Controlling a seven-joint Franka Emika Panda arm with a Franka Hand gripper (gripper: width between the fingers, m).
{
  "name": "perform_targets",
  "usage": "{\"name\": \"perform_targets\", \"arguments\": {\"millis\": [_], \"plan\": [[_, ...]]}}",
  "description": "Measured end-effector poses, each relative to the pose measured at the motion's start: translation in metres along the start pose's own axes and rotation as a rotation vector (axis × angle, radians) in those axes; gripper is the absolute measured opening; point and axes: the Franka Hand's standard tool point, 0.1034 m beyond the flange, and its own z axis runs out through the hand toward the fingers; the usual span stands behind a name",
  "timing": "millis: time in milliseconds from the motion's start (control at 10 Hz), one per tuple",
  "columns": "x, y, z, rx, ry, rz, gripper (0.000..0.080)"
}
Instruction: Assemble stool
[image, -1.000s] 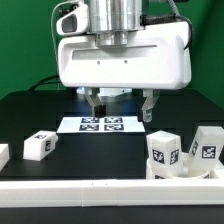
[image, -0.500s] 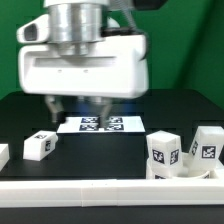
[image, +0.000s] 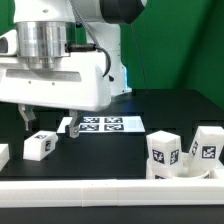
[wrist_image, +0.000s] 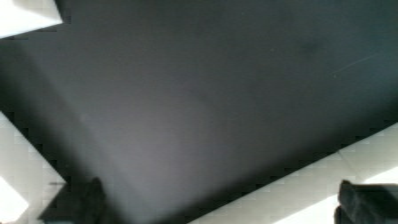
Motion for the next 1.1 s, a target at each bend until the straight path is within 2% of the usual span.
{"name": "perform_targets", "arguments": {"millis": [200,400,600,700,900,1000,1100], "plan": [[-0.002,0.007,0.003,0.01,-0.002,0.038,0.0649],[-0.016,0.039,0.016,0.008,-0.012,0.023,0.0649],[-0.024,0.058,0.023,-0.005,-0.02,-0.03,0.0649],[-0.023,0.062,0.023,-0.009,-0.014,-0.025,0.0649],[-0.026,0.059,0.024,-0.005,-0.051,-0.026,0.0649],[-0.031,0.06,0.024,-0.001,-0.102,-0.031,0.0649],[-0.032,0.06,0.022,0.014,-0.196,-0.049,0.0649]]}}
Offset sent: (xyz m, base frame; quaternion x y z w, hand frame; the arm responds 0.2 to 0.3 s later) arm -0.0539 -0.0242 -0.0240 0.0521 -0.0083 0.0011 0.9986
